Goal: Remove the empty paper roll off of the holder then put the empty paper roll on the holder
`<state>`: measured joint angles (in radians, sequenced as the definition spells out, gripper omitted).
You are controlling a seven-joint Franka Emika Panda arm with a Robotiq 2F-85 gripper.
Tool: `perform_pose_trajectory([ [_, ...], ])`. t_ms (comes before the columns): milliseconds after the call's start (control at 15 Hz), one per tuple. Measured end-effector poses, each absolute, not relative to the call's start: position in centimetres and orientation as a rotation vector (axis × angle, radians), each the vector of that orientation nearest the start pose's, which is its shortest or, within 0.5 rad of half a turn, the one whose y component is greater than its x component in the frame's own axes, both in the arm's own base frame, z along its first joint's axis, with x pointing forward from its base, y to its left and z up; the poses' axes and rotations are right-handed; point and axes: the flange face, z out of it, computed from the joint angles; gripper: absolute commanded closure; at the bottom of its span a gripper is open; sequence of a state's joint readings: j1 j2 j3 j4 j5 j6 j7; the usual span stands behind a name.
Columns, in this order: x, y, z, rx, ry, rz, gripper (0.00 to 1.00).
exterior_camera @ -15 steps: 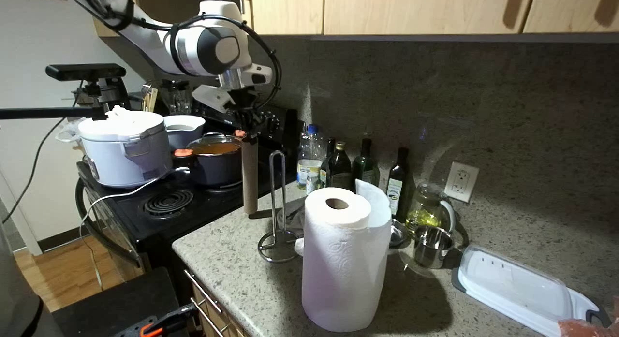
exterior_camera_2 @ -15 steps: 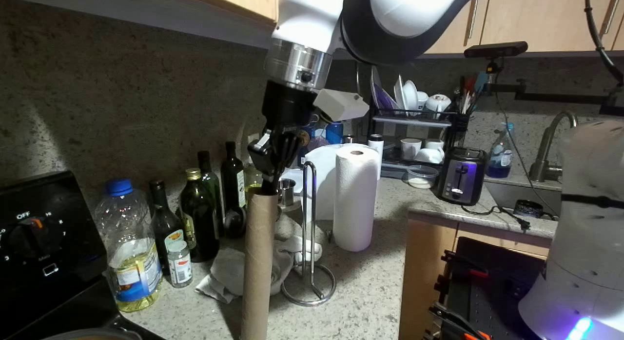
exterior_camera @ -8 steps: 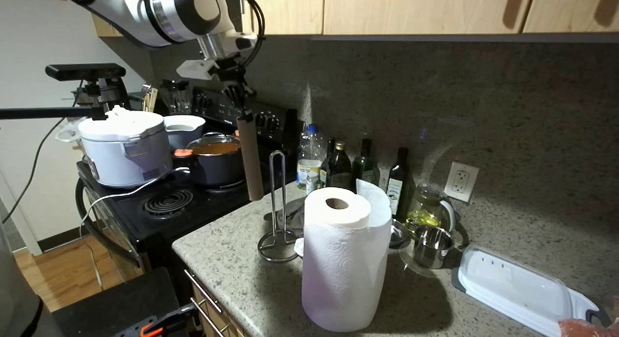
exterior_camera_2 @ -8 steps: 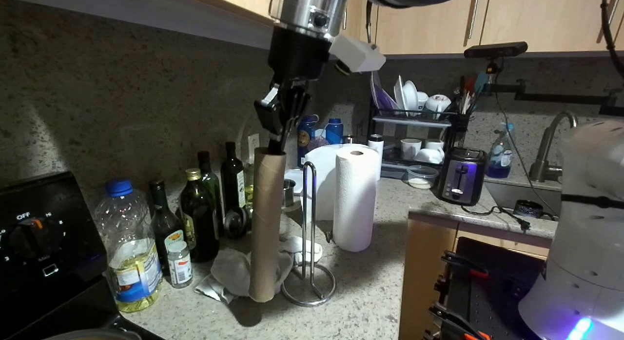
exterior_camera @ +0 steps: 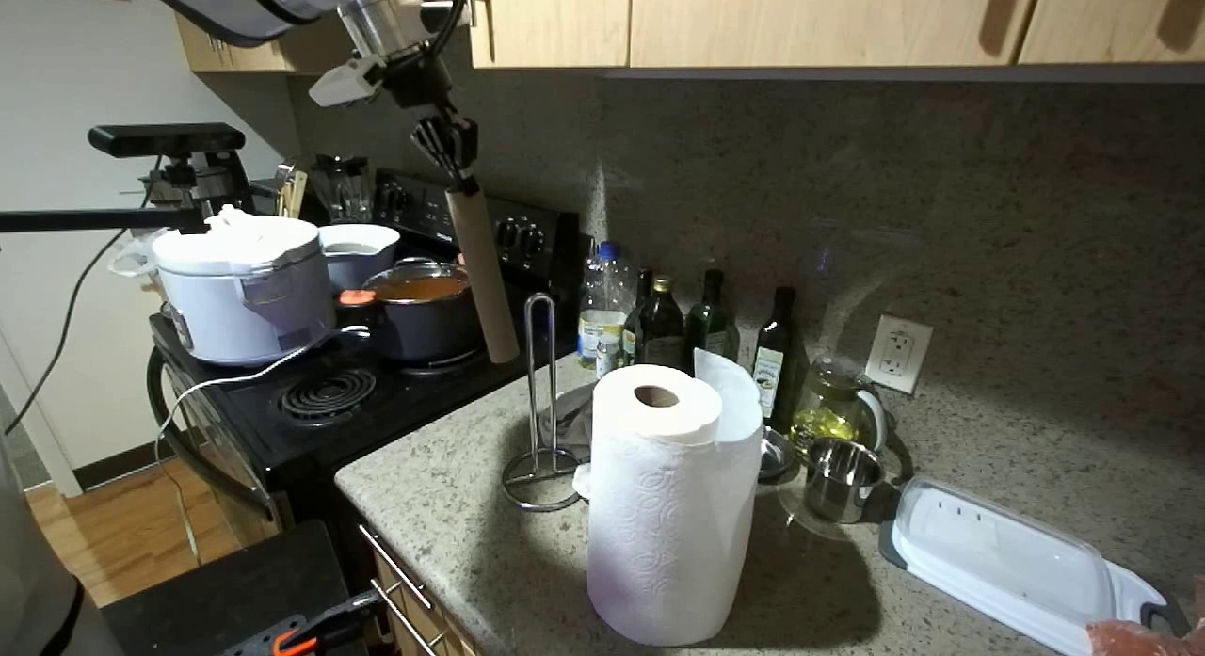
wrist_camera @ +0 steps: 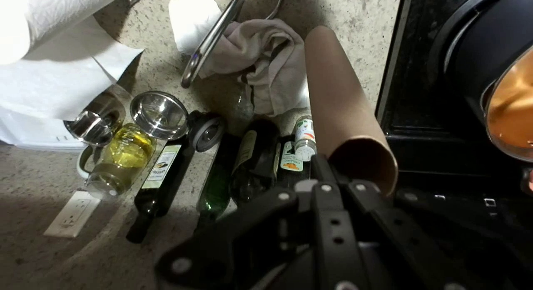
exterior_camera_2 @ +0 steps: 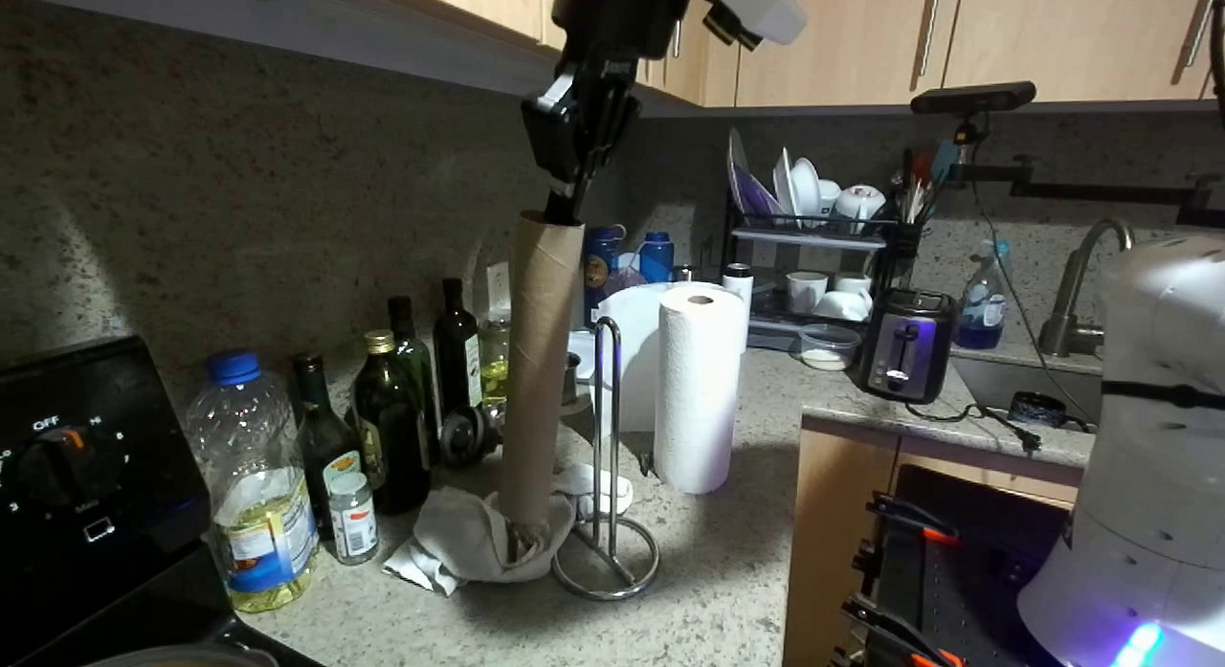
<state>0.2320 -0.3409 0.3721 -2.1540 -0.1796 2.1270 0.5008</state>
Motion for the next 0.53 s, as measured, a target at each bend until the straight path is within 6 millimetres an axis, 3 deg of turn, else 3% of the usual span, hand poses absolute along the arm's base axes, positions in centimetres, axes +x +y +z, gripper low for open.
perform_pose_trajectory([
  [533, 35.8, 28.5, 60.7, -3.151, -0.232, -0.800, 1.00],
])
